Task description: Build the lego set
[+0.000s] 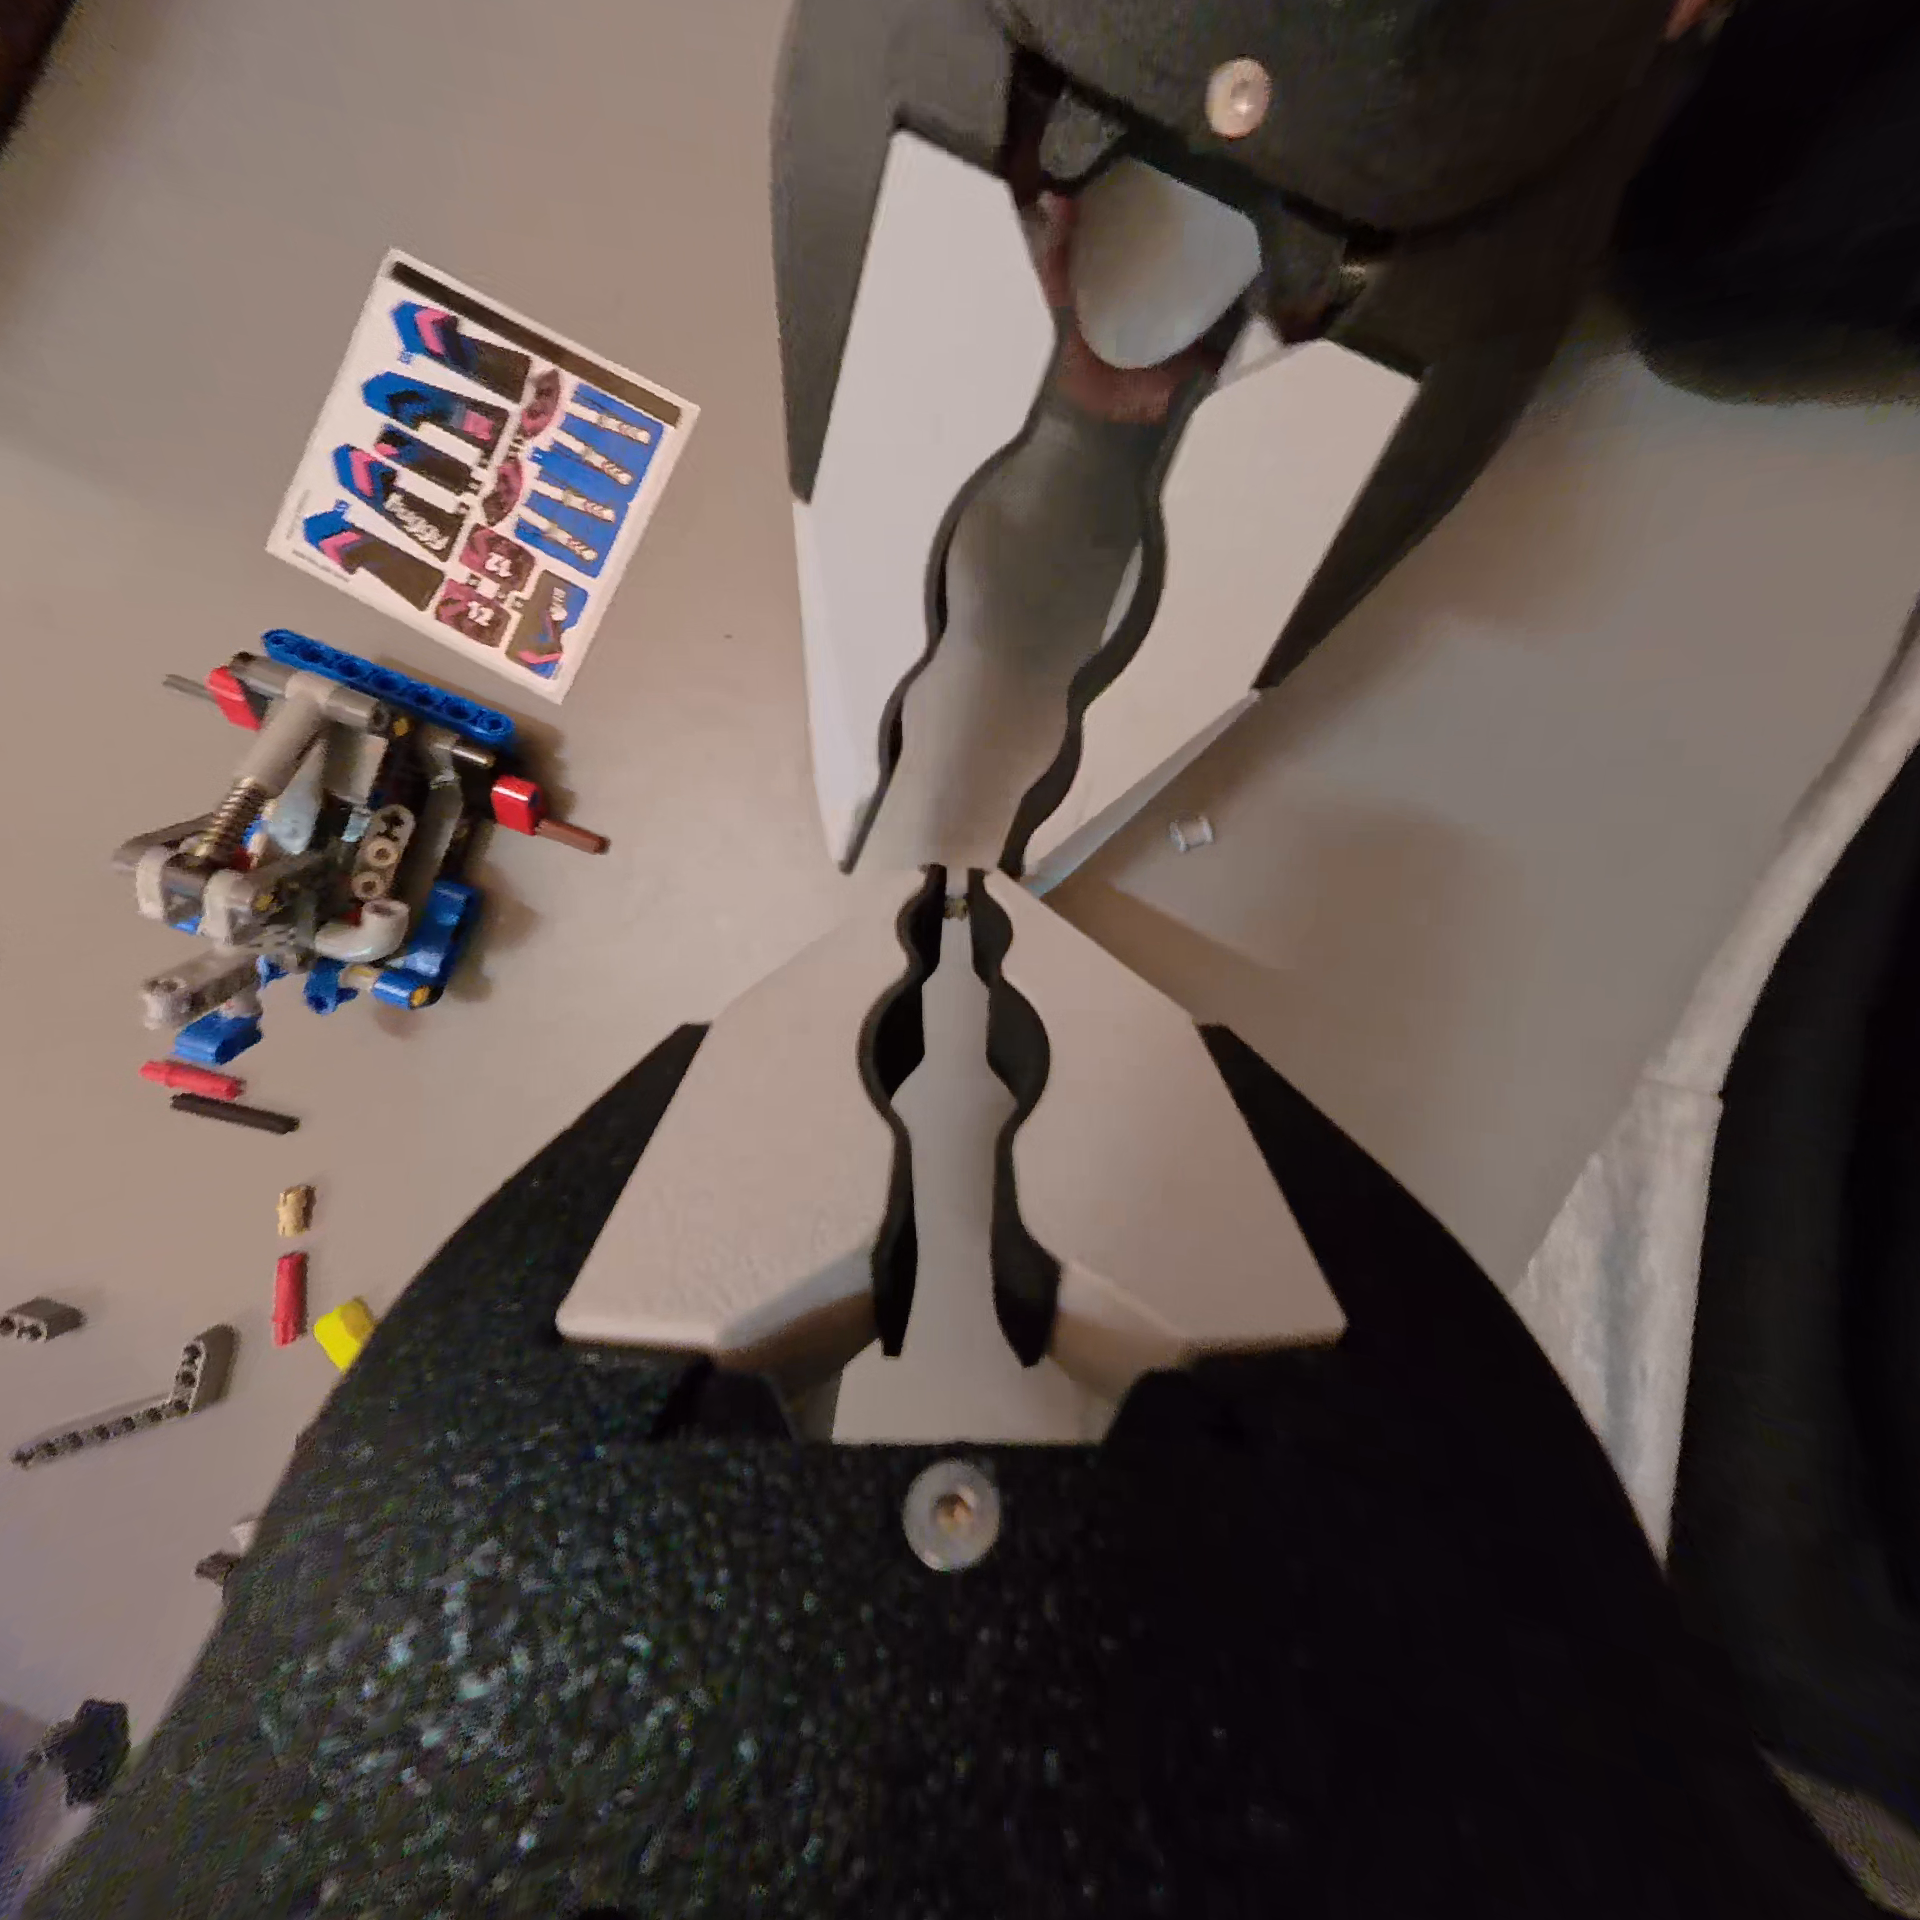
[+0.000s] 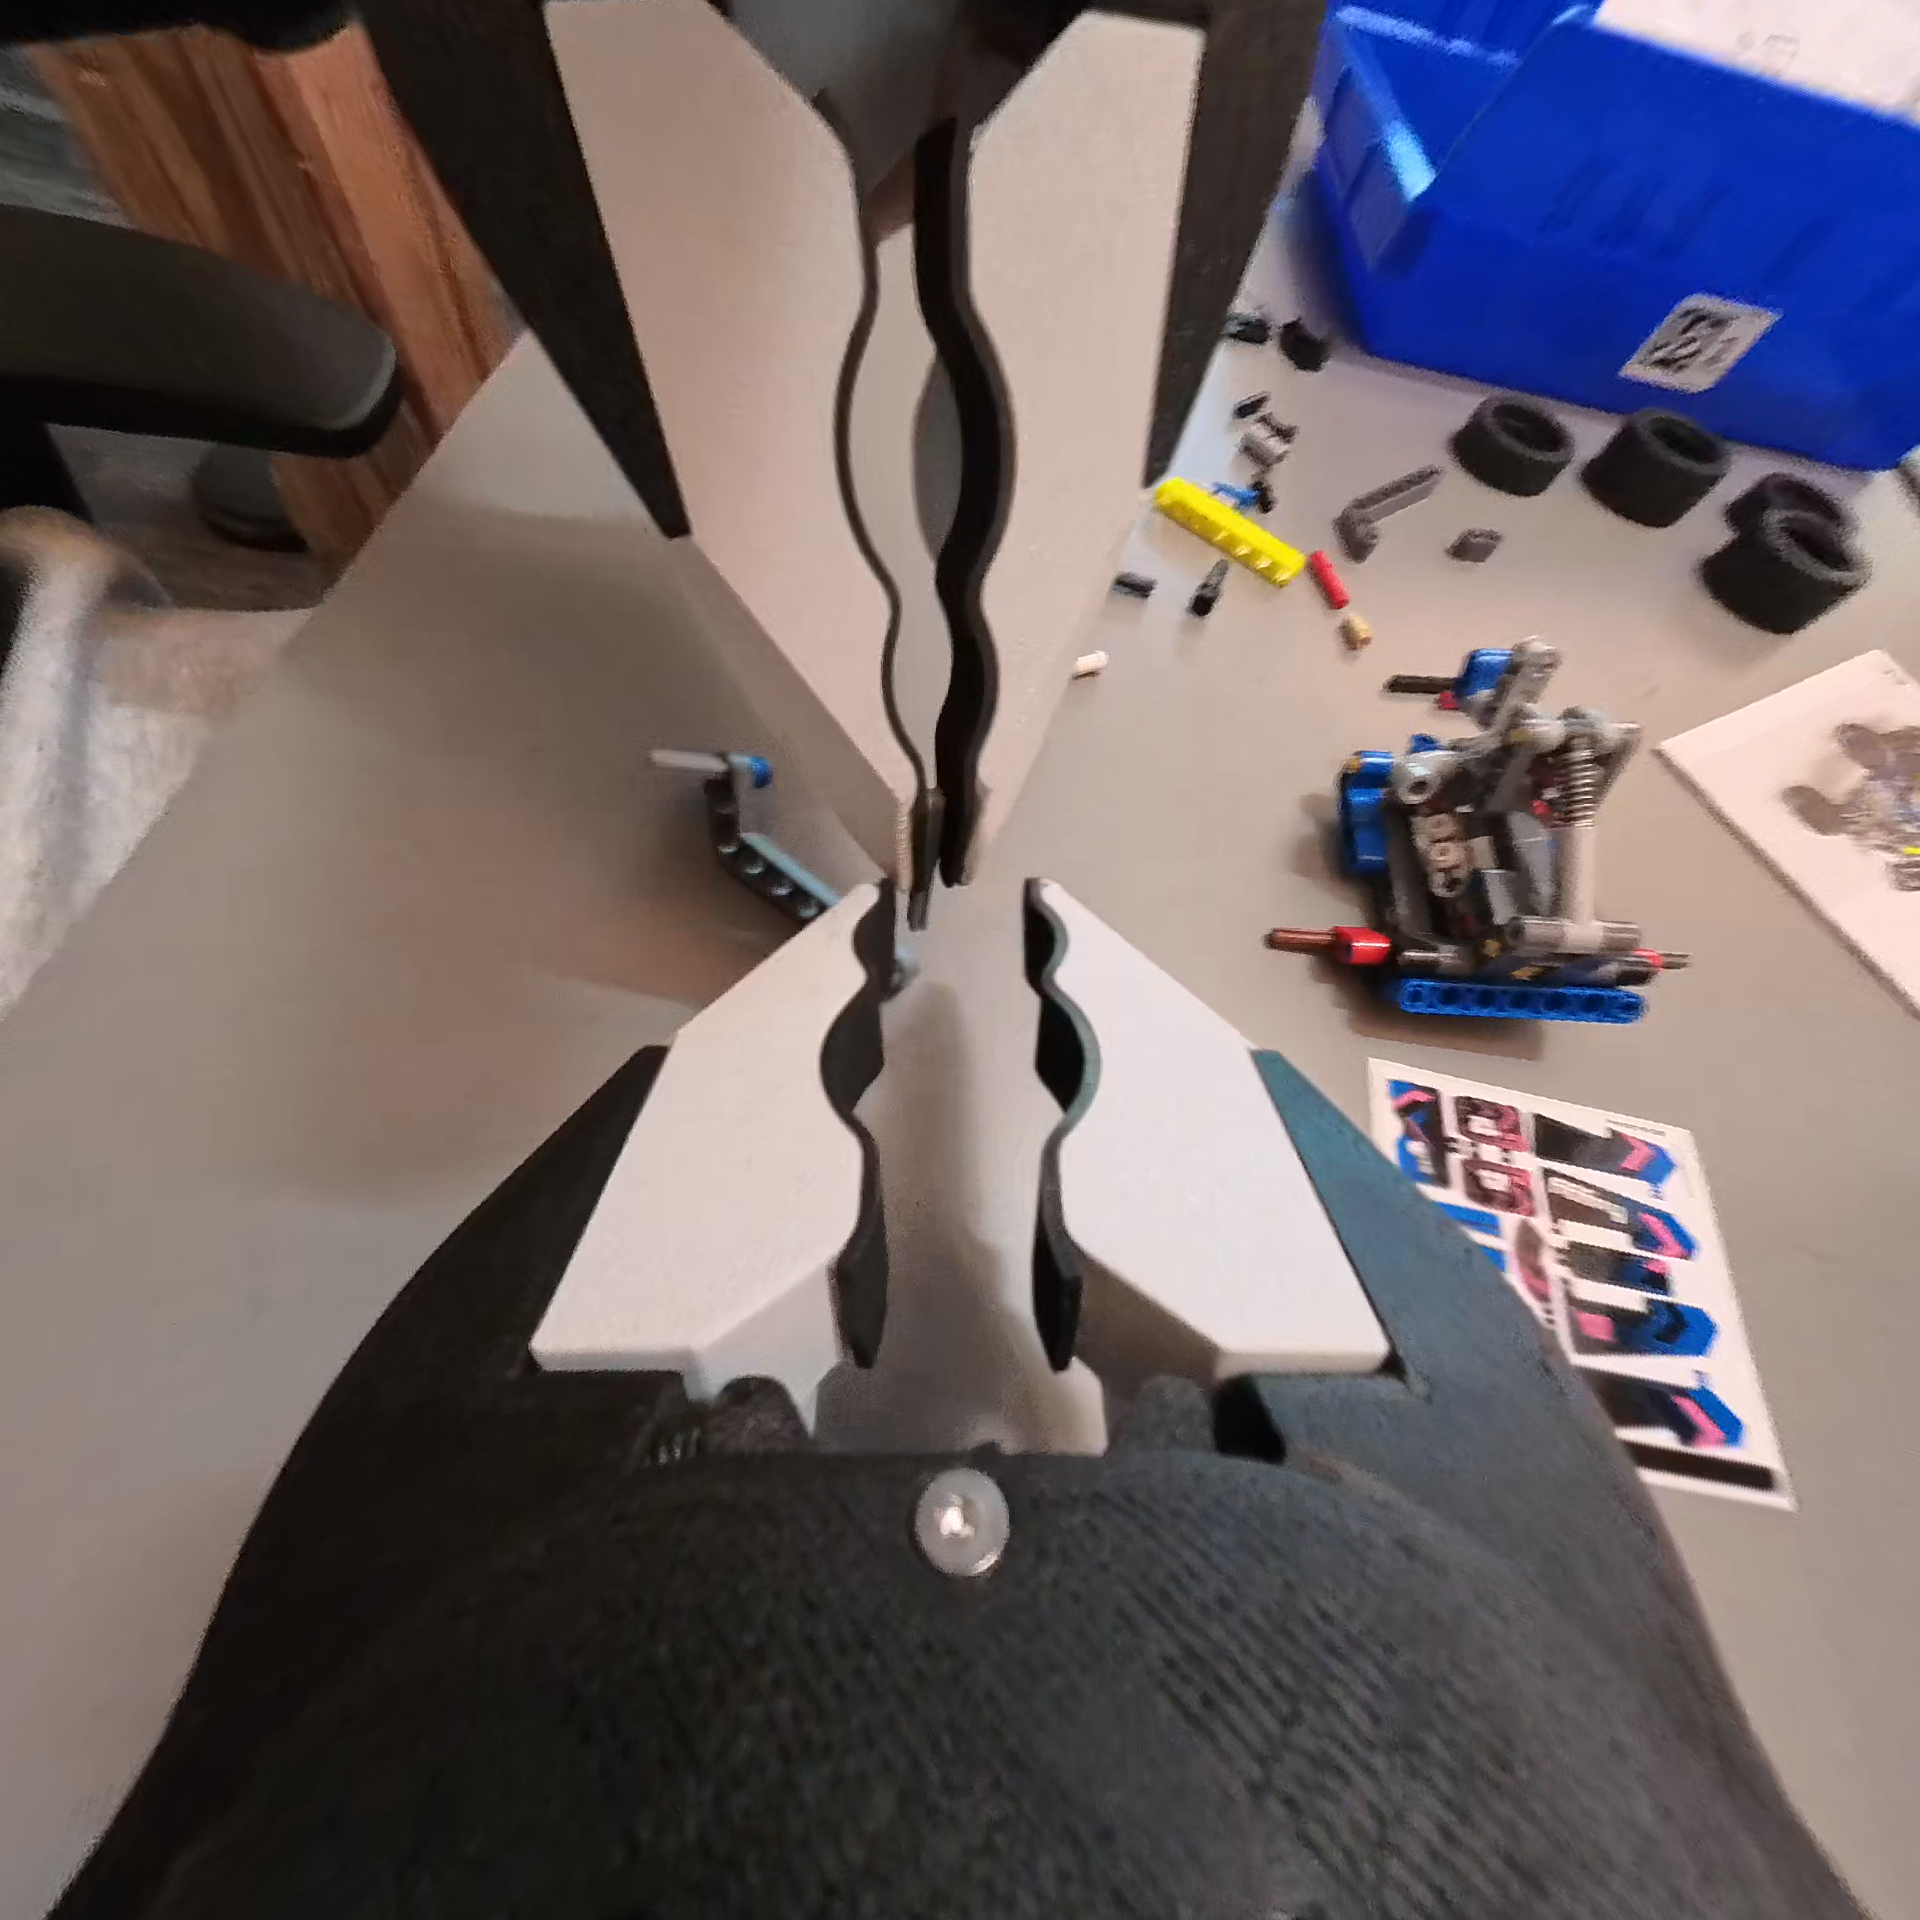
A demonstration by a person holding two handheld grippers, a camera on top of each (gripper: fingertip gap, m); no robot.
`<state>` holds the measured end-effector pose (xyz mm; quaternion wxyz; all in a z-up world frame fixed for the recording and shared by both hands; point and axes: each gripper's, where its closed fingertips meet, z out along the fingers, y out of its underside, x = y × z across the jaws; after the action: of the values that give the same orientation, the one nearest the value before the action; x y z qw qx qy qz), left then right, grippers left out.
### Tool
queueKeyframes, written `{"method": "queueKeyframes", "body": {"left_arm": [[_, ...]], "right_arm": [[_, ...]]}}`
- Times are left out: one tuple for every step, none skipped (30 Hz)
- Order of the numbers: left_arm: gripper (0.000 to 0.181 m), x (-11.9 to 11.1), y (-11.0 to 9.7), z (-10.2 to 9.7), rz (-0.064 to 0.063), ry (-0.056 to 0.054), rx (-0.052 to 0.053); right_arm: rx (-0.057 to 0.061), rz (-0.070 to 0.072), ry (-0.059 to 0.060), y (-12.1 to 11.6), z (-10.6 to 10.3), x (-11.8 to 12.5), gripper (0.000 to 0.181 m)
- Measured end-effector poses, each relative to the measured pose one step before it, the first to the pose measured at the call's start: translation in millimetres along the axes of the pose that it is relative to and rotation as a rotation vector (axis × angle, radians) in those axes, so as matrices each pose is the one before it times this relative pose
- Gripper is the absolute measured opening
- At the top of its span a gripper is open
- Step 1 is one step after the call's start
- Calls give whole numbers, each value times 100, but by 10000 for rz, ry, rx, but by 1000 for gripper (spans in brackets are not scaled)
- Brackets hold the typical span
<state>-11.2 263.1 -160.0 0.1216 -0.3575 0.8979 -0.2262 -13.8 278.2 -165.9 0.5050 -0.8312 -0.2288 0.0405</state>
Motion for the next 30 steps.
{"method": "queueKeyframes", "body": {"left_arm": [[1,-208,-240,-177,-229,-175,93],[1,-203,-230,-168,-235,-169,82],[1,-241,-250,-136,-253,-195,109],[1,-92,-236,-100,-255,-94,121],[1,-37,-138,-46,-224,-56,115],[1,-59,-178,-19,-183,-68,197],[1,-195,-241,16,-208,-134,302],[1,-165,-220,42,-234,-85,304],[1,-28,-92,70,-222,33,215],[1,5,-14,137,-192,52,158],[1,14,-95,154,-166,31,220],[0,136,81,195,-77,83,98],[1,185,178,230,68,85,28],[1,151,175,251,55,49,-4],[1,96,155,291,-10,-2,-44],[1,102,88,292,30,6,-36],[3,213,-195,262,95,84,111],[3,122,-424,187,54,51,246],[3,-4,-314,157,-12,43,153],[4,-113,-5,140,-54,41,-64],[8,-289,158,28,-64,-40,-170],[13,-534,131,-191,-56,-205,-116],[15,-620,89,-359,-42,-271,-7],[17,-330,169,-474,-54,-121,12],[18,23,408,-500,-119,49,-87],[20,282,655,-460,-145,119,-224],[24,396,835,-411,-117,79,-336],[29,478,778,-311,-2,2,-281],[30,569,624,-173,142,-22,-154],[31,541,519,25,165,-39,-110]], "right_arm": [[178,-142,284,-392,-230,332,25],[147,-195,154,-336,-190,119,23],[76,-173,133,-174,-101,97,19],[87,-77,137,-140,-55,96,15],[78,2,153,-105,-59,156,15],[36,55,41,-39,-92,61,15],[21,149,61,3,-109,168,14],[18,197,133,39,-116,311,13],[-9,179,26,132,-63,147,11],[-86,99,-155,263,0,-126,5],[-95,19,-22,229,17,10,3],[-138,-8,-18,210,-25,14,3],[-225,9,-167,296,-51,-161,3],[-188,131,-205,330,-10,-218,3],[-138,277,-213,358,53,-227,3],[-139,195,-135,365,58,-108,3],[-220,106,-171,483,49,-133,3],[-413,262,-226,752,82,-125,3],[-394,351,-136,748,106,46,3],[-262,319,-46,542,30,118,3],[-211,387,153,422,-79,379,3],[-64,515,-25,135,-185,155,3],[-104,472,-313,184,-177,-269,3],[-67,332,-117,163,-163,-30,3],[-8,198,106,85,-149,252,3],[-10,132,5,88,-93,103,3],[-115,125,-247,231,-30,-271,3],[-210,36,-200,304,30,-252,3],[-152,-152,45,168,23,-2,3],[-54,-231,150,-12,0,30,4]]}}
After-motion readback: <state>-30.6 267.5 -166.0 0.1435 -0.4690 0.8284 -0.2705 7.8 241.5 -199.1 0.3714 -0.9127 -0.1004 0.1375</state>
